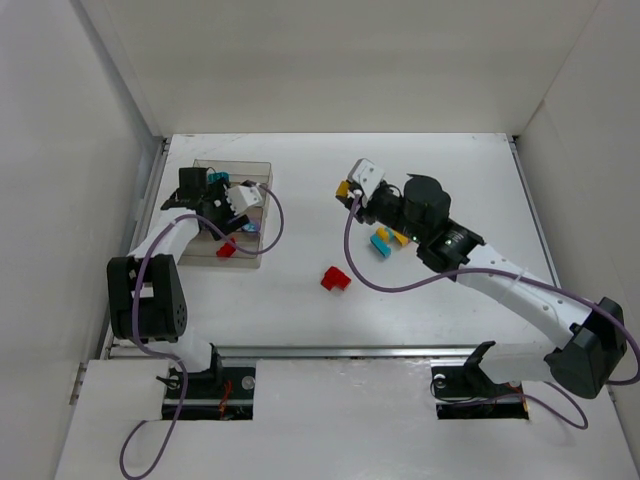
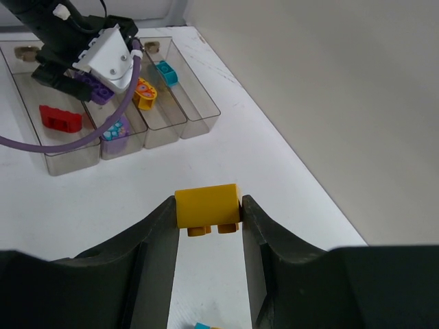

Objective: Sort the legos into containers by color

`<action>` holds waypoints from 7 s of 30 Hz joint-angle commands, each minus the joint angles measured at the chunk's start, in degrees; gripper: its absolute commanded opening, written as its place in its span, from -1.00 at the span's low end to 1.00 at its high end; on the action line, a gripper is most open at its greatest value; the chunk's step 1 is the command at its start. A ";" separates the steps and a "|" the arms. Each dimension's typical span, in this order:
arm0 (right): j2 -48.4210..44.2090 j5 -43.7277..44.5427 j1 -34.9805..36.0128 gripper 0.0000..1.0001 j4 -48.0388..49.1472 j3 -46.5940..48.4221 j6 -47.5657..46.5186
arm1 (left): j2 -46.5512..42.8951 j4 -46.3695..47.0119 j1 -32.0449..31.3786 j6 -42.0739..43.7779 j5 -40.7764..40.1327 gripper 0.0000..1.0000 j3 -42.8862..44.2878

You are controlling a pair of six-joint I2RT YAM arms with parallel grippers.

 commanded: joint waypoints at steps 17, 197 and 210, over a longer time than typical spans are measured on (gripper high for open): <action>1.09 1.07 -1.82 -1.00 1.06 9.29 14.25 | -11.10 -7.81 -4.15 -0.16 14.27 0.63 10.06; 19.83 0.37 5.82 -1.00 -29.88 15.35 22.83 | -21.92 -11.84 -5.30 -36.84 18.49 0.10 9.54; 14.11 3.28 5.82 -1.00 -20.21 30.13 32.24 | -35.54 7.66 -13.73 -23.71 26.77 0.48 2.68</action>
